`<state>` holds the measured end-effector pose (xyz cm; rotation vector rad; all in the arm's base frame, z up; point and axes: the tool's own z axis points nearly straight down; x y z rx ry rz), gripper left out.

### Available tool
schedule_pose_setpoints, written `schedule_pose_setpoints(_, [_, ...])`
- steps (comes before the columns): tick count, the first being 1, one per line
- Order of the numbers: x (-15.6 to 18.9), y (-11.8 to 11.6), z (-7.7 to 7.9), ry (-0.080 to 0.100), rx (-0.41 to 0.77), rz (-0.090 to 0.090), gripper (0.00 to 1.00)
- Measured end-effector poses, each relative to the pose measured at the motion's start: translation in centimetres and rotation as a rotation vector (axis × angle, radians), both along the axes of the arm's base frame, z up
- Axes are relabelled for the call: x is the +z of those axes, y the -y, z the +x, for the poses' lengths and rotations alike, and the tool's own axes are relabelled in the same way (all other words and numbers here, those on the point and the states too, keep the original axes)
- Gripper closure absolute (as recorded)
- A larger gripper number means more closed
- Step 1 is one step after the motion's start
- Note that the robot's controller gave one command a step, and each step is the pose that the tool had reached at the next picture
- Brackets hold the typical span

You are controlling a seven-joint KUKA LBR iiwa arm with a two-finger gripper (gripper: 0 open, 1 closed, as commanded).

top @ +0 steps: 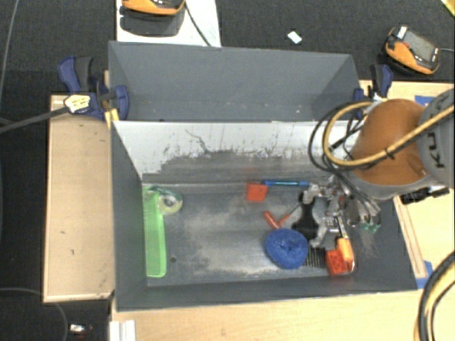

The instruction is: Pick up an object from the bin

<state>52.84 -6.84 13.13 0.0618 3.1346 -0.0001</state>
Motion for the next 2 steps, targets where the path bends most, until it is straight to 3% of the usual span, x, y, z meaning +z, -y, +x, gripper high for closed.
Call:
schedule_pose_setpoints(1, [0.7, -2.1, -1.1, 0.007, 0.208, -0.004, 0.0])
schedule_pose_setpoints(2, [-0.5, -3.0, -2.2, -0.002, 0.153, 0.0, 0.0])
